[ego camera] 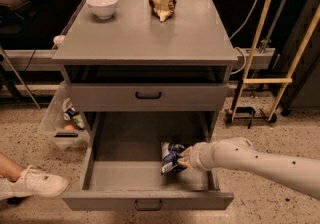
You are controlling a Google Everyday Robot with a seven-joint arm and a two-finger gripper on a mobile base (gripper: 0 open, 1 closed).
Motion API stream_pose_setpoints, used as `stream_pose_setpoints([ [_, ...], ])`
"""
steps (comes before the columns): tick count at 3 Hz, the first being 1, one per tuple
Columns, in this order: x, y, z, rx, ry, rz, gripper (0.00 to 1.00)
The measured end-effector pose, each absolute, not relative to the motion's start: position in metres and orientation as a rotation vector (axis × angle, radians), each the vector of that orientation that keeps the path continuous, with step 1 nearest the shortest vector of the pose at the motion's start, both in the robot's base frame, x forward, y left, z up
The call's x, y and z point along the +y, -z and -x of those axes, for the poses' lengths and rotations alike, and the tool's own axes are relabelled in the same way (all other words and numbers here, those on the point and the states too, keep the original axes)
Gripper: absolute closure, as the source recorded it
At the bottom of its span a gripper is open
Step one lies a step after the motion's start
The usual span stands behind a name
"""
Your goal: Place blue chip bag into middle drawer
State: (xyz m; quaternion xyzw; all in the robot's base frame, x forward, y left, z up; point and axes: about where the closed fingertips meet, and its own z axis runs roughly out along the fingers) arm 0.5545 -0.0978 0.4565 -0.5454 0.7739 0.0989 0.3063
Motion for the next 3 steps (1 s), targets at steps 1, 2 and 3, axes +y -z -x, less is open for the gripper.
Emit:
stream_pose_setpoints([
  [1, -0.0978, -0.4565, -0.5545, 2.048, -0.262, 1.443, 0.59],
  [2, -0.0978, -0.4564, -0.5545, 2.048, -0.262, 1.443, 0.36],
  [3, -0.0978, -0.4564, -0.5545, 2.048, -0.262, 1.443, 0.13],
])
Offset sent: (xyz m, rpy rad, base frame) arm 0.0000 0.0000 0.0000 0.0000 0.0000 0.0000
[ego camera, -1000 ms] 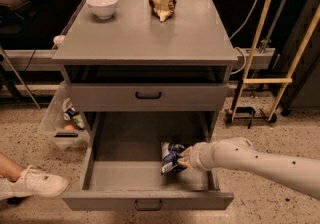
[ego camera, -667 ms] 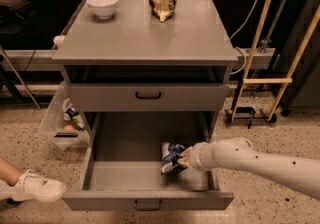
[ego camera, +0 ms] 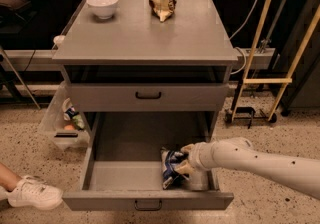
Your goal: Place blue chip bag into middle drawer
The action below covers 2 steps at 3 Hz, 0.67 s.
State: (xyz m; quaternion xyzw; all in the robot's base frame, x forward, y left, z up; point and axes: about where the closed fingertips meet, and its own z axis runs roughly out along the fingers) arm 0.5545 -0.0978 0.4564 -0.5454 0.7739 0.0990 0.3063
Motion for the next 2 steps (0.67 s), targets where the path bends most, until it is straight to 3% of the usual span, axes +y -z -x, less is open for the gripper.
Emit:
stream_pose_setpoints([
  [1, -0.0977, -0.4564, -0.5545, 2.048, -0.262, 1.443, 0.00],
  [2, -0.0977, -0.4564, -0.5545, 2.048, -0.262, 1.443, 0.00],
])
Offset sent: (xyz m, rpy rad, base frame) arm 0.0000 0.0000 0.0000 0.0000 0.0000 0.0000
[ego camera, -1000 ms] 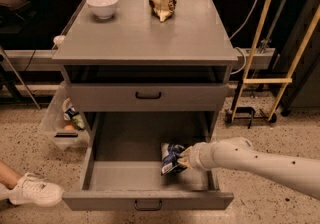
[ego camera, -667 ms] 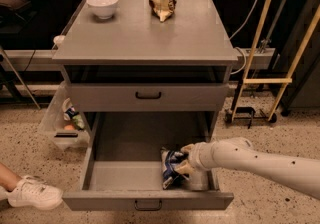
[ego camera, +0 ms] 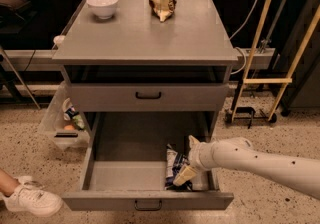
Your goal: Place blue chip bag into middle drawer
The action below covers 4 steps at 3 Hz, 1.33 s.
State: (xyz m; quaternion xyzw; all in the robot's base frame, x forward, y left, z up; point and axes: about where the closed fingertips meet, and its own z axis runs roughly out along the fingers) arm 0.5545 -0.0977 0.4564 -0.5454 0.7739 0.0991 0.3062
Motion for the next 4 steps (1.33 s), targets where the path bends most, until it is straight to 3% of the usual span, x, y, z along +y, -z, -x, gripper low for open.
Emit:
stream_pose_setpoints([
  [2, -0.109, -0.520, -0.578, 2.015, -0.199, 1.408, 0.00],
  [4, -0.115, -0.655, -0.555, 2.038, 0.034, 1.287, 0.00],
])
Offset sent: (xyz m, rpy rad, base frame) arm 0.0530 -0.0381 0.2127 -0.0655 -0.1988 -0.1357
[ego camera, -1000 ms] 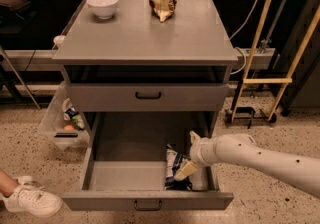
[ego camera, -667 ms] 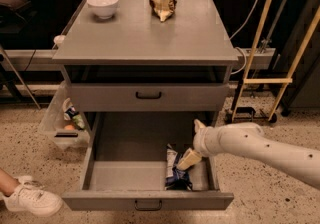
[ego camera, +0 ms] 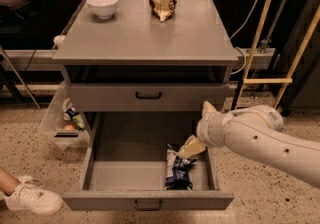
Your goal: Place blue chip bag into middle drawer
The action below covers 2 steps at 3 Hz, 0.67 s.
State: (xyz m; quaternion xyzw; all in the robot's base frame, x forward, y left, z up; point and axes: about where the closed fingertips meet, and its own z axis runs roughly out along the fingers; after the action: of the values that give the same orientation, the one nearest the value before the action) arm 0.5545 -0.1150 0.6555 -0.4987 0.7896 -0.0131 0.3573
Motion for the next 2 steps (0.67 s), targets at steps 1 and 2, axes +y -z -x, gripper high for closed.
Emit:
stream_pose_setpoints([
  [1, -0.1139, -0.6922, -0.5544, 2.031, 0.072, 1.225, 0.00],
  [2, -0.1139, -0.6922, -0.5544, 2.031, 0.072, 1.226, 0.00],
])
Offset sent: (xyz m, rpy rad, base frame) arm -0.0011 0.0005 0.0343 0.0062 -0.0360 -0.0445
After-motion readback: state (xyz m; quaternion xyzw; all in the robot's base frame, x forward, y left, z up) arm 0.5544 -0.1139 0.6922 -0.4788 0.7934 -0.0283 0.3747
